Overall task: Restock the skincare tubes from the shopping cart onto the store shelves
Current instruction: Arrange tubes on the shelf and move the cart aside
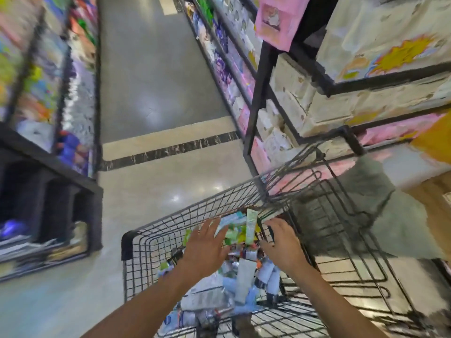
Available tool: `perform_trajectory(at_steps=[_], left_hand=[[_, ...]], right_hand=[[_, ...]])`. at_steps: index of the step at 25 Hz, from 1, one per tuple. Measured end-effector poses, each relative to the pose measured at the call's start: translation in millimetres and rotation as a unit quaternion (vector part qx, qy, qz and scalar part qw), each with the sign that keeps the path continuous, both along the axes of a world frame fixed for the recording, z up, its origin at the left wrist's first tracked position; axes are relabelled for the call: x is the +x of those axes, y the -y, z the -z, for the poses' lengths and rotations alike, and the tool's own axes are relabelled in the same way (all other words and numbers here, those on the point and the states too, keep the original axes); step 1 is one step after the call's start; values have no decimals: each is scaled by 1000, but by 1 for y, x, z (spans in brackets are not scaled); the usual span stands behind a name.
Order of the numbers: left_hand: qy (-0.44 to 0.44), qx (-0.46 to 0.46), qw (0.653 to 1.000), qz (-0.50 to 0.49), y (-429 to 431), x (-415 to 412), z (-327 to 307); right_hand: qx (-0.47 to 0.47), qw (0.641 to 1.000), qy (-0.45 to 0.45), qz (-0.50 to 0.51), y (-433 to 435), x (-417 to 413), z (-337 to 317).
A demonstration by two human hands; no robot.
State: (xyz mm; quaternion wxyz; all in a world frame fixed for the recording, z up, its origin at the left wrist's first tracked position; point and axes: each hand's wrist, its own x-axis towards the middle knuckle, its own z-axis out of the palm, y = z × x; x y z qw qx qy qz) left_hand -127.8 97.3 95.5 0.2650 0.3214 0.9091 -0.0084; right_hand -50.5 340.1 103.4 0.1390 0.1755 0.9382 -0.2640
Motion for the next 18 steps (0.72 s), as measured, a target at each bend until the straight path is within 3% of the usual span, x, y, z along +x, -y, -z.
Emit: perform_trajectory(at_steps=[3,9,18], left_hand=[[-14,-5,999,-49,-3,-7,38],[39,9,989,-143,-9,-6,102],[72,2,981,-183,-3,24,191]], right_hand=[[-48,998,47,-7,-8,-28,45],[-113,984,135,17,-17,-59,166],[-78,960,226,147,2,-100,260]])
